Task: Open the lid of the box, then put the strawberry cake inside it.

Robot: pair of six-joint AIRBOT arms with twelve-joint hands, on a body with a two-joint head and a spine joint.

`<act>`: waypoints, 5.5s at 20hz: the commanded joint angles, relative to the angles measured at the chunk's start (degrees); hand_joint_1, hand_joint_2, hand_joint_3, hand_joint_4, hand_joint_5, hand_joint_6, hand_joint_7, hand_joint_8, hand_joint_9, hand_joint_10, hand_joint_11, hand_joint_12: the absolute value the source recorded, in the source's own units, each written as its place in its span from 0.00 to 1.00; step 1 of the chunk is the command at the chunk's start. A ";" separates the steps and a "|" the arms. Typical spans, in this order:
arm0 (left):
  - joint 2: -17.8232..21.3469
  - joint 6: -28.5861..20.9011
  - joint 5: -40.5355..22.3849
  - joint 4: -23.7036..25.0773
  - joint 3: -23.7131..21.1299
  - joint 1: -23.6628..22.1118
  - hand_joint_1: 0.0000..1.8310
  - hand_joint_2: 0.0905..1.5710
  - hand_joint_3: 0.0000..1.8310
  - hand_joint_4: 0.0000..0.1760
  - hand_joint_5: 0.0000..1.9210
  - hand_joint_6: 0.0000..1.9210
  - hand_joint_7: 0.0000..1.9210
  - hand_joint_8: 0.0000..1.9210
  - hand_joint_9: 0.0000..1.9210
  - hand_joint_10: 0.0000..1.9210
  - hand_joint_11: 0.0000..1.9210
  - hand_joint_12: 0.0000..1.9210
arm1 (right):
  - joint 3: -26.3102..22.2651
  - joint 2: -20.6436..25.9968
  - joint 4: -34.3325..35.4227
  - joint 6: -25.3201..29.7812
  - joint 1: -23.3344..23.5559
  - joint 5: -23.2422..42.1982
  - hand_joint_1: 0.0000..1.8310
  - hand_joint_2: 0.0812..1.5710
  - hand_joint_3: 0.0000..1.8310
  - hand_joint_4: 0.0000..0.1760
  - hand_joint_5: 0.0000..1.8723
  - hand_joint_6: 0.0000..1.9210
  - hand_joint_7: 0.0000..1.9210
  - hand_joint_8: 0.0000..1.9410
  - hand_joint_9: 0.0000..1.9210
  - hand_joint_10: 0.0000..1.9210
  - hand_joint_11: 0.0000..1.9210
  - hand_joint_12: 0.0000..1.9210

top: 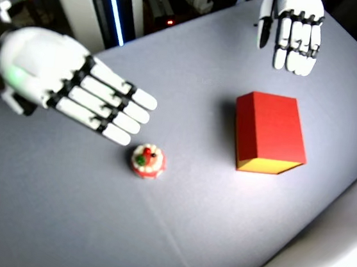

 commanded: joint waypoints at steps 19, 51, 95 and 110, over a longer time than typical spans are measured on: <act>-11.76 7.33 8.63 -1.82 8.44 -14.92 0.46 0.66 0.00 0.81 0.00 0.00 0.00 0.00 0.00 0.00 0.00 0.00 | 1.26 -1.94 0.31 0.74 0.46 5.78 0.28 0.83 0.00 0.00 0.00 0.00 0.00 0.00 0.00 0.00 0.00 0.00; -19.93 8.83 11.54 -10.89 16.12 -18.55 0.49 0.73 0.01 0.42 0.00 0.00 0.00 0.00 0.00 0.00 0.00 0.00 | 2.32 -3.14 0.30 2.86 -0.24 4.93 0.27 0.85 0.00 0.00 0.00 0.00 0.00 0.00 0.00 0.00 0.00 0.00; 1.16 -6.88 -4.21 0.56 2.27 1.12 0.49 0.77 0.00 0.00 0.29 0.02 0.17 0.01 0.15 0.04 0.00 0.54 | 14.66 -11.75 0.35 4.22 14.12 -19.68 0.48 0.74 0.00 0.00 0.01 0.00 0.03 0.01 0.04 0.01 0.00 0.38; 1.91 -8.68 -6.13 1.91 1.19 3.81 0.40 0.82 0.00 0.16 0.26 0.00 0.15 0.00 0.15 0.04 0.00 0.66 | 18.18 -15.64 -1.15 0.21 20.61 -27.39 0.73 0.81 0.00 0.00 0.30 0.66 0.33 0.80 0.38 0.88 0.40 0.90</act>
